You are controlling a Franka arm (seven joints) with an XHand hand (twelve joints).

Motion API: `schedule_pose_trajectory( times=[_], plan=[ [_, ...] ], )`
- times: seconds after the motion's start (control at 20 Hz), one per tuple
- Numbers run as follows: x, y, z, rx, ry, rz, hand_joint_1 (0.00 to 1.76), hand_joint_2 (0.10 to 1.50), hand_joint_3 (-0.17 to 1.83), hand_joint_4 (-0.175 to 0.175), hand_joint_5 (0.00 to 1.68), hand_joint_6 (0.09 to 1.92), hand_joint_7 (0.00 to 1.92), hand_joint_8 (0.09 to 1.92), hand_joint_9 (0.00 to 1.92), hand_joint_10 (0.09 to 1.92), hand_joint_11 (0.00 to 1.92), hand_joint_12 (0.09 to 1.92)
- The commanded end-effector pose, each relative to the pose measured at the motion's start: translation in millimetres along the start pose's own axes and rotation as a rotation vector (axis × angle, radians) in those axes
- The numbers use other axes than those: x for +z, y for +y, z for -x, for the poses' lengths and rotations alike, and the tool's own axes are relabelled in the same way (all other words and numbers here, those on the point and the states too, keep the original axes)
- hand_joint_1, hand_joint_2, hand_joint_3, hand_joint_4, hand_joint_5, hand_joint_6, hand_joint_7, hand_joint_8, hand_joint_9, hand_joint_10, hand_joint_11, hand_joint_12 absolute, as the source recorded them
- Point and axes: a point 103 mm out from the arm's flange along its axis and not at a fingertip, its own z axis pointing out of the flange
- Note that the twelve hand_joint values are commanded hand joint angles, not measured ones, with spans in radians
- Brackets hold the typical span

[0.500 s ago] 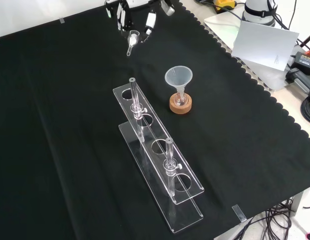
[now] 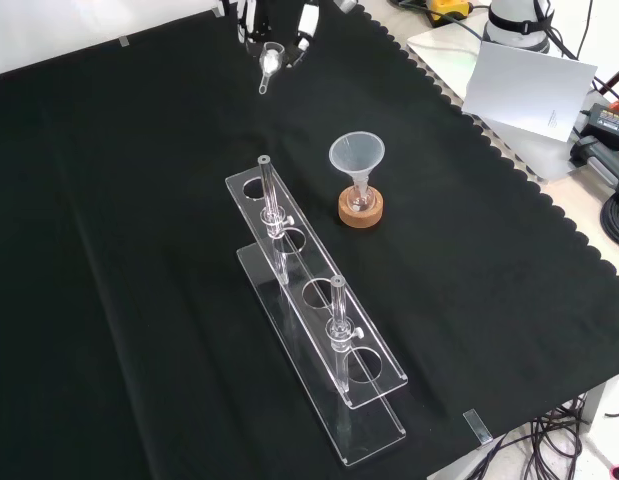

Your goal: Pour all the NaCl from the weighing funnel into the round-bottom flask.

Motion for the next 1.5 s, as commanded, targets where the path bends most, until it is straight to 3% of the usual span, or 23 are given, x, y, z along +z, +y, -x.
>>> schedule_pose_trajectory(
  times=[0.05,0.6,1.0,1.3,1.5],
  plan=[
    [-9,-17,-2,-0.046,0.008,-0.02,1.15,0.64,0.56,0.175,1.54,0.09,1.63,0.09,1.06,0.18,0.0,1.45],
    [-15,-57,-24,-0.166,0.022,-0.05,1.15,0.64,0.55,0.175,1.55,0.09,1.63,0.09,1.05,0.17,0.0,1.43],
    [-3,-79,-47,-0.231,0.018,-0.102,1.15,0.64,0.55,0.175,1.55,0.09,1.63,0.09,1.04,0.17,0.0,1.43],
    [13,-78,-55,-0.247,-0.009,-0.136,1.15,0.64,0.55,0.175,1.55,0.09,1.63,0.09,1.04,0.17,0.0,1.42],
    [27,-75,-52,-0.228,-0.044,-0.17,1.15,0.64,0.55,0.175,1.55,0.09,1.63,0.09,1.04,0.17,0.0,1.42]
  ],
)
